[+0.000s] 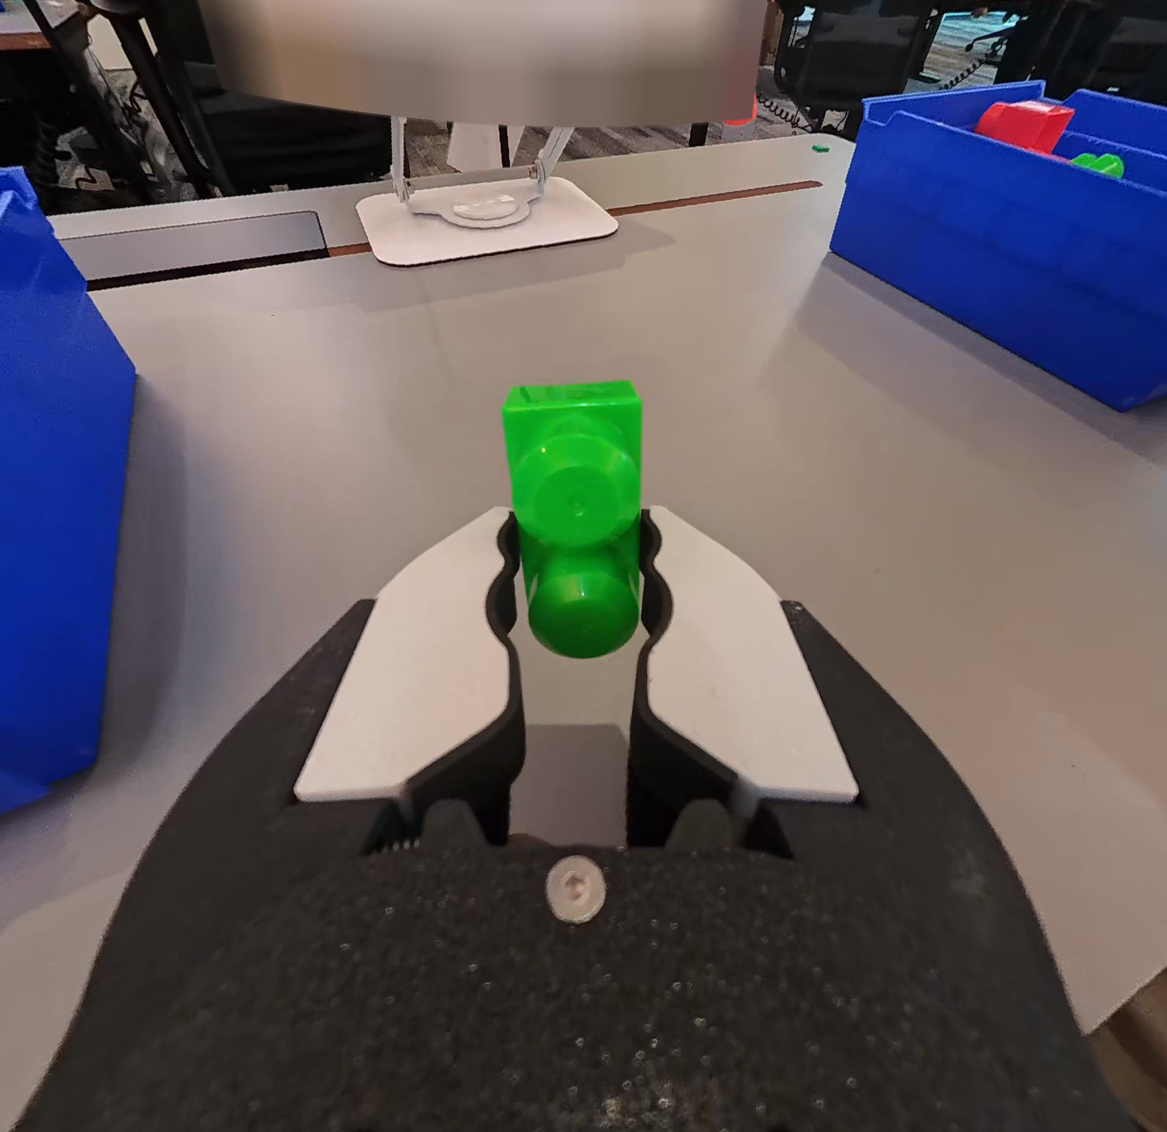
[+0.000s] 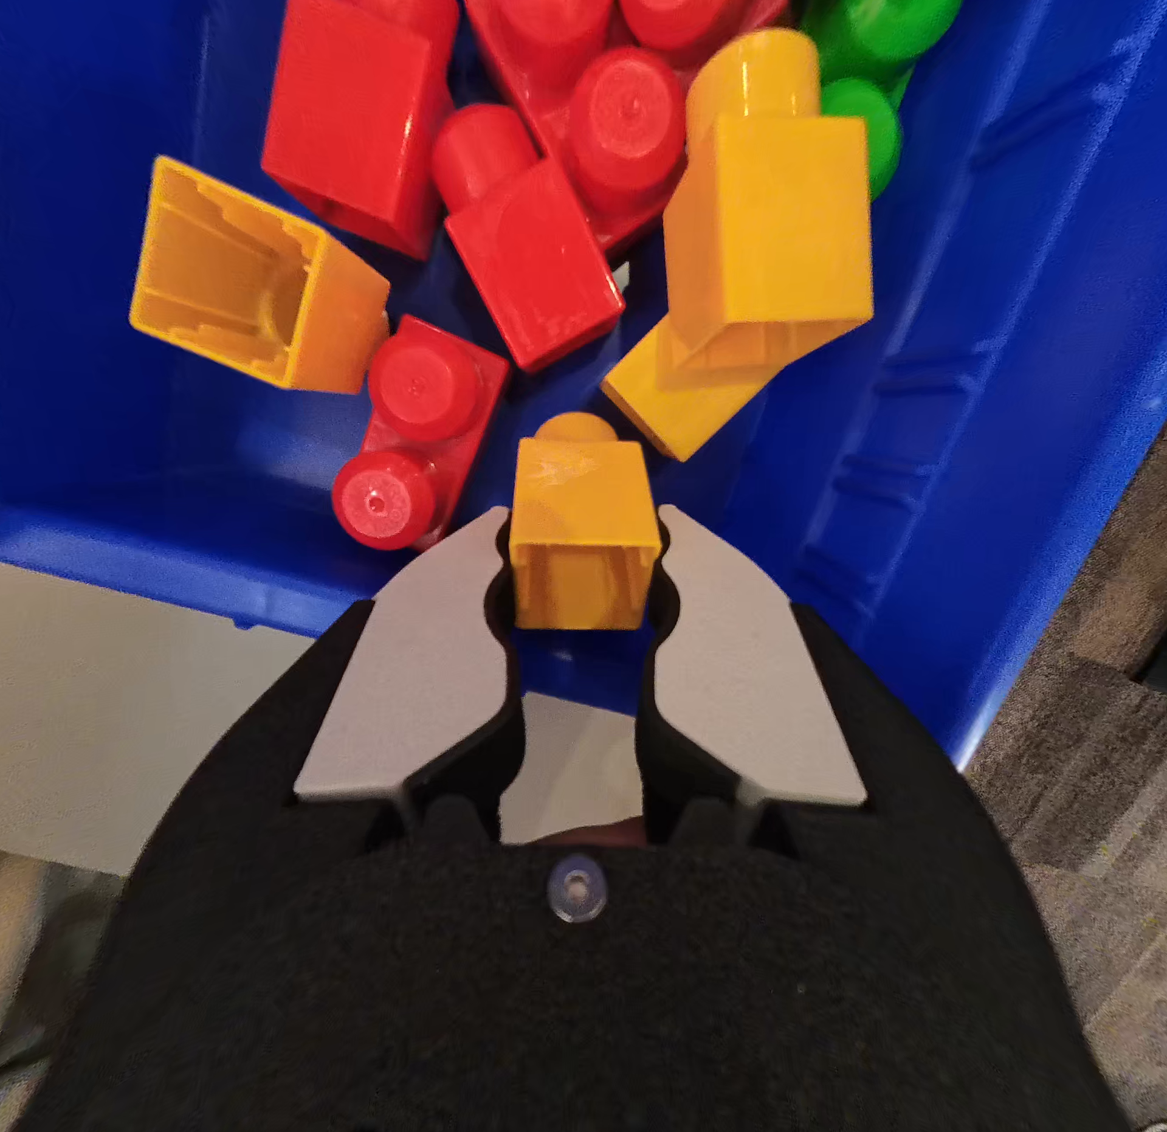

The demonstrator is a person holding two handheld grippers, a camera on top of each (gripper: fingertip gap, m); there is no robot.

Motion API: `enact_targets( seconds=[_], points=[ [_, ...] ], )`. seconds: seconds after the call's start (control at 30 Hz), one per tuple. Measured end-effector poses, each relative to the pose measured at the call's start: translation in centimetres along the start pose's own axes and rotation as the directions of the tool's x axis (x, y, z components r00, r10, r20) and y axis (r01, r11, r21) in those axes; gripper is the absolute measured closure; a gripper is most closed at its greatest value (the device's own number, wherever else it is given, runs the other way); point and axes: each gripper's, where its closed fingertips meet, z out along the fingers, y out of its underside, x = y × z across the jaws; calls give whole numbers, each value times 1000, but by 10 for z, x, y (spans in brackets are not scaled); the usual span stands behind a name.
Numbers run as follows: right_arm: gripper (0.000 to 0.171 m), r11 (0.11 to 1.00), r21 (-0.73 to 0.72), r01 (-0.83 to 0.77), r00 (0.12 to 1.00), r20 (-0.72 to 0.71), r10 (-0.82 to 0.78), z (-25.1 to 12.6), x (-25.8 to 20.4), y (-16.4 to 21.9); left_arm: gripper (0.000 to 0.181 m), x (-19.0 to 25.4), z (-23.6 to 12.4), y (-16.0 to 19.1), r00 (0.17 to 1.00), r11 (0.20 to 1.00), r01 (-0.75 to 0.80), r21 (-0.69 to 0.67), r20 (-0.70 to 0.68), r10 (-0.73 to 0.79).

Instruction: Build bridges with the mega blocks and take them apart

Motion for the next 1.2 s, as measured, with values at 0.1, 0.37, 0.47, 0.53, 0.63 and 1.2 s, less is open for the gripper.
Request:
enact_targets(
  seconds=[0.1, 0.37, 0.47, 0.53, 0.63, 1.2],
  points=[
    [131, 1000, -3, 3, 1000, -4, -3, 0, 1, 0, 145, 0, 0, 1, 1000, 1000, 2, -4, -4, -2],
    [112, 991, 117, 70, 988, -148, -53, -41, 3, -16, 146, -1, 1, 1, 1000, 1000, 4, -7, -10, -4],
    [112, 913, 377, 153, 966, -252, -58, -104, -22, -54, 146, -4, -1, -3, 1000, 1000, 1, 6, -6, -1],
    [111, 798, 558, 228, 949, -309, -55, -147, -59, -77, 146, -6, -1, -4, 1000, 1000, -1, 9, -4, 1],
    [111, 606, 733, 311, 938, -339, -71, -183, -130, -95, 145, -9, -2, -5, 1000, 1000, 13, 10, -7, -12],
    [111, 511, 852, 119, 990, -64, -125, -58, -333, -70, 145, -10, -6, -7, 1000, 1000, 10, 24, -3, -9]
  ],
)
